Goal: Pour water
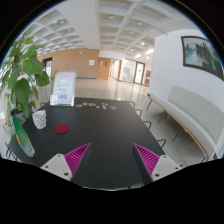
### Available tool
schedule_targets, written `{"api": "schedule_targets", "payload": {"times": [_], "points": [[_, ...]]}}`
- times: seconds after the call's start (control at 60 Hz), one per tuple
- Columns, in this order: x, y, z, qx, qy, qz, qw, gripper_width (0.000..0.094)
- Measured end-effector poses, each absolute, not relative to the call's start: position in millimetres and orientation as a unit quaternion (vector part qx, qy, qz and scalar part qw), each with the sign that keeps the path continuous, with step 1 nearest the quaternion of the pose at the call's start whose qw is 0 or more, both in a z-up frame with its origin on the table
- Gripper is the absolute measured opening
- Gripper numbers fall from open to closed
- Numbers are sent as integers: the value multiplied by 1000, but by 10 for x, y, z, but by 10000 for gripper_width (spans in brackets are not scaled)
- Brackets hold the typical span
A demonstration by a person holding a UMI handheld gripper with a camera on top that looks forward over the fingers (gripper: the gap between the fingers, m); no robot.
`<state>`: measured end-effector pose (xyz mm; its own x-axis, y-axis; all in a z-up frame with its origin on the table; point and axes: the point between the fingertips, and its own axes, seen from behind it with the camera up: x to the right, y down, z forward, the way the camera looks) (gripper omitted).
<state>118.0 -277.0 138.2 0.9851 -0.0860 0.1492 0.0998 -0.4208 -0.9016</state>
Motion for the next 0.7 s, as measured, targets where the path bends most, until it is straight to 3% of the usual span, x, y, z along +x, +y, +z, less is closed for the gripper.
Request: {"api": "schedule_targets", "payload": {"times": [0.133,0.333,0.5,0.7], "points": [[1331,-3062,1231,-840,-15,-97,534,861],[890,-3660,963,-849,-46,-80,520,859],[-39,-3951,773,-854,-87,-29,512,859],[-1375,-3745,712,-845,-113,14,522,861]]}}
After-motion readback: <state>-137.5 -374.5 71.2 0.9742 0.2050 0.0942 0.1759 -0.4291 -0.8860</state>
